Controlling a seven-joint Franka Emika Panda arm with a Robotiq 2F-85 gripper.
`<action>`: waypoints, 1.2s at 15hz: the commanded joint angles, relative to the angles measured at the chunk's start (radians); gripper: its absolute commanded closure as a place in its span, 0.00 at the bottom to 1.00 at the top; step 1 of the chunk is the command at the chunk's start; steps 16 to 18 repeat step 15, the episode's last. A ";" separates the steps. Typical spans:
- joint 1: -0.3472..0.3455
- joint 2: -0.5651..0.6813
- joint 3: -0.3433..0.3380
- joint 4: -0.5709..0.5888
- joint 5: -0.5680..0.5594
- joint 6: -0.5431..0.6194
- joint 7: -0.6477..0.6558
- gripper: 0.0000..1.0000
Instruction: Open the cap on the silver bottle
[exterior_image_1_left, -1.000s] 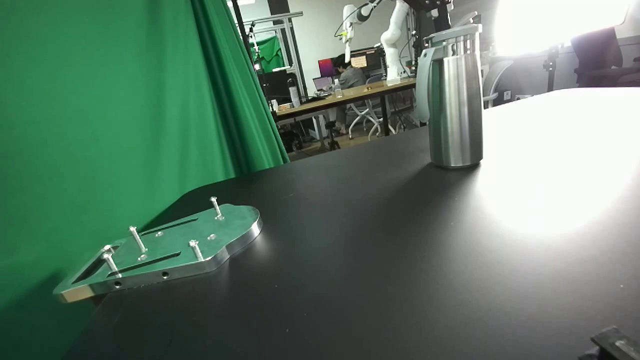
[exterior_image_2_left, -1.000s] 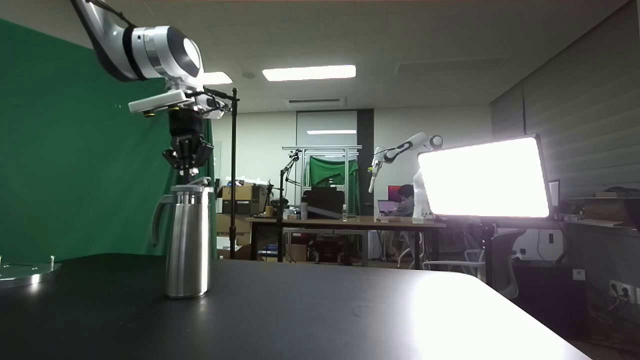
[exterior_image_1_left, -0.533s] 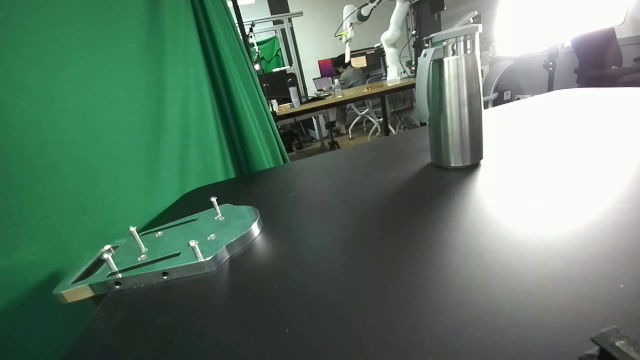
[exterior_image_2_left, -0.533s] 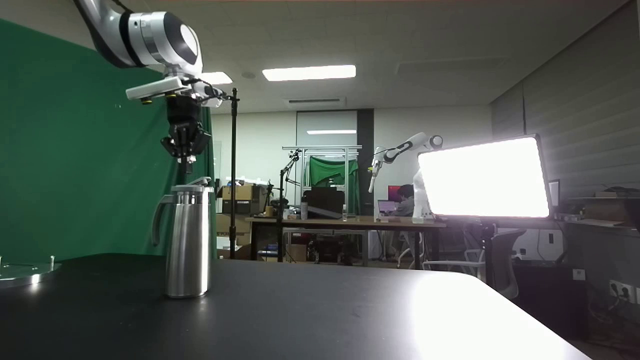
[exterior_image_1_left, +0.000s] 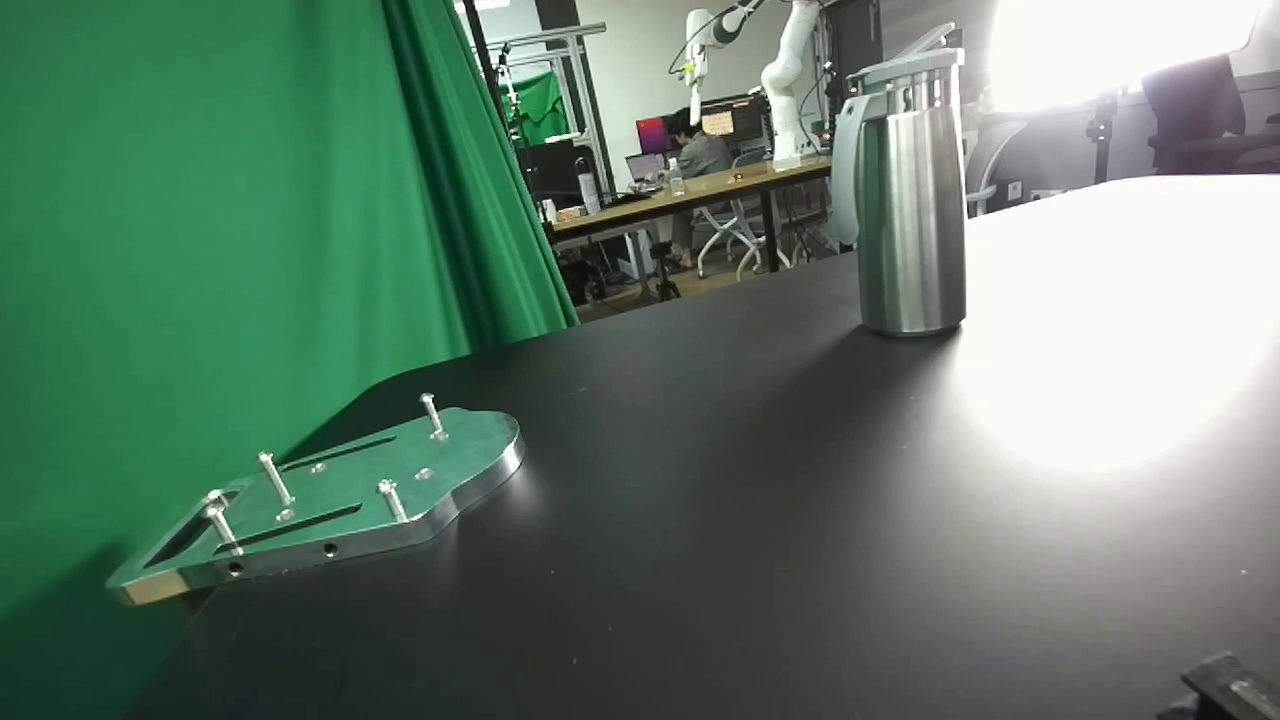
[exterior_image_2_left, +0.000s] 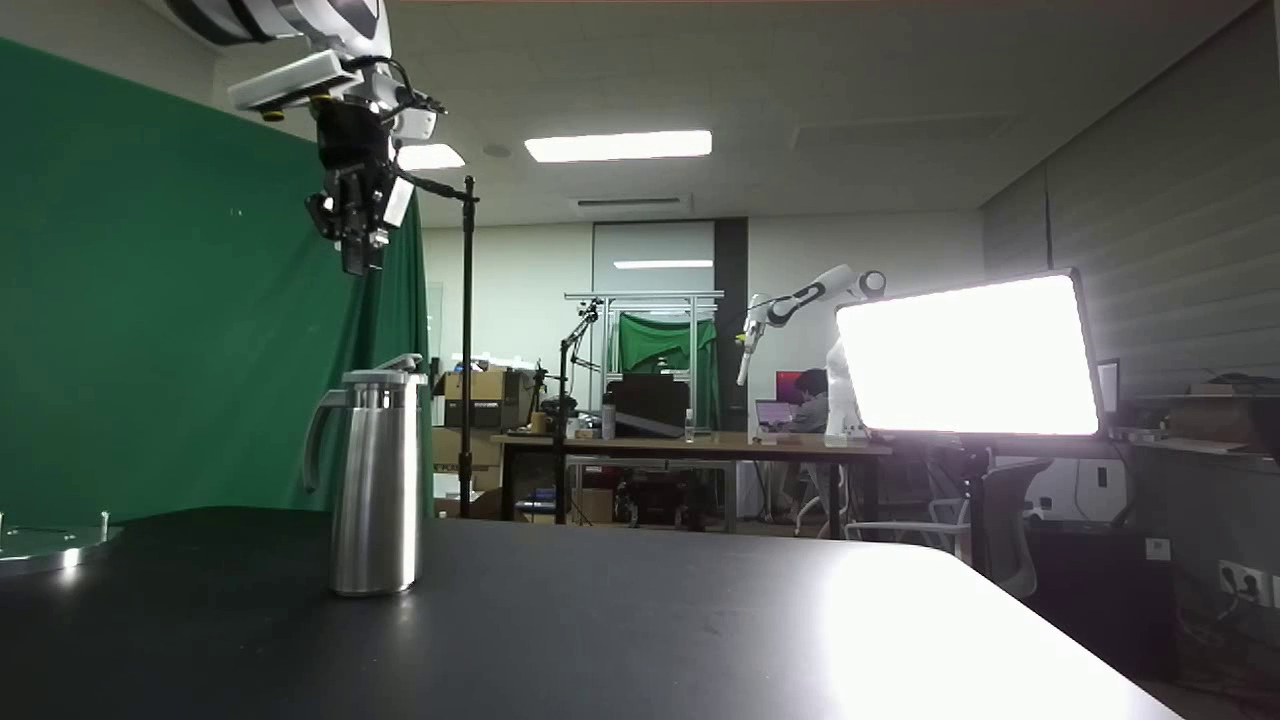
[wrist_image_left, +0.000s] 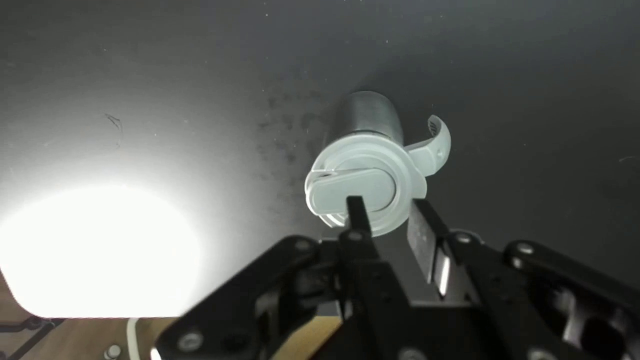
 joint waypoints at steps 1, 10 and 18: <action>-0.027 -0.066 0.005 -0.030 0.006 -0.062 0.037 0.41; -0.061 -0.100 0.008 -0.029 0.000 -0.097 0.019 0.04; -0.066 -0.114 0.009 -0.041 0.000 -0.097 0.035 0.00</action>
